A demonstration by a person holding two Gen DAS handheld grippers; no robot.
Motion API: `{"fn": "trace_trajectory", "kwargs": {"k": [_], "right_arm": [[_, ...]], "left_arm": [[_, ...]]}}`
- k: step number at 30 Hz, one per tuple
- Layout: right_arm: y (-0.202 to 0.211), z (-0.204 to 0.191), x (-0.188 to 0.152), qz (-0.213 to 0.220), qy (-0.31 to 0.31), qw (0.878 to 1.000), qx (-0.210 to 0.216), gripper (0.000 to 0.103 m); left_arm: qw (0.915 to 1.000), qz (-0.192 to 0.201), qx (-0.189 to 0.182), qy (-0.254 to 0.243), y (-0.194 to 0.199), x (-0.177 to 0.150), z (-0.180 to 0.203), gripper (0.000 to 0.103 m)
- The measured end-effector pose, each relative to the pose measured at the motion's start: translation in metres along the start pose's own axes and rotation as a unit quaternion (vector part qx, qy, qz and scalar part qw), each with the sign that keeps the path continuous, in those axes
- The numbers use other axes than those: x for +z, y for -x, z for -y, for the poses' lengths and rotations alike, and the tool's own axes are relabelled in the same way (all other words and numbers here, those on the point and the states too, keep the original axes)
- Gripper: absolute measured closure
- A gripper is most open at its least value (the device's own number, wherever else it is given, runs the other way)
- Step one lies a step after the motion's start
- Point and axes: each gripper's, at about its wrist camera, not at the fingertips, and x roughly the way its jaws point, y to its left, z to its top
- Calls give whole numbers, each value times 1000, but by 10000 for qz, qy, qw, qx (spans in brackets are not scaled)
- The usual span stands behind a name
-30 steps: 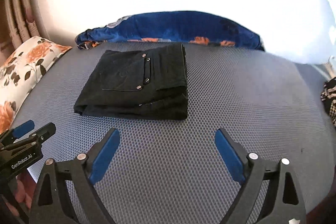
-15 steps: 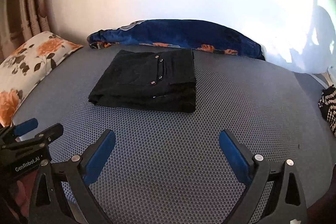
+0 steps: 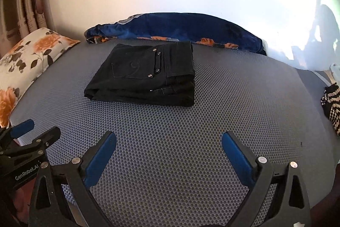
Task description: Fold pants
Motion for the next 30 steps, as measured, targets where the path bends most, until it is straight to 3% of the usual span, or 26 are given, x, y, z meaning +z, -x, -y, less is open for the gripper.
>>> {"fn": "trace_trajectory", "kwargs": {"k": [30], "right_arm": [[-14,6,-6,-297,-92,9995,33,4]], "left_arm": [[9995,56,239,-183,4,0,6,26]]}}
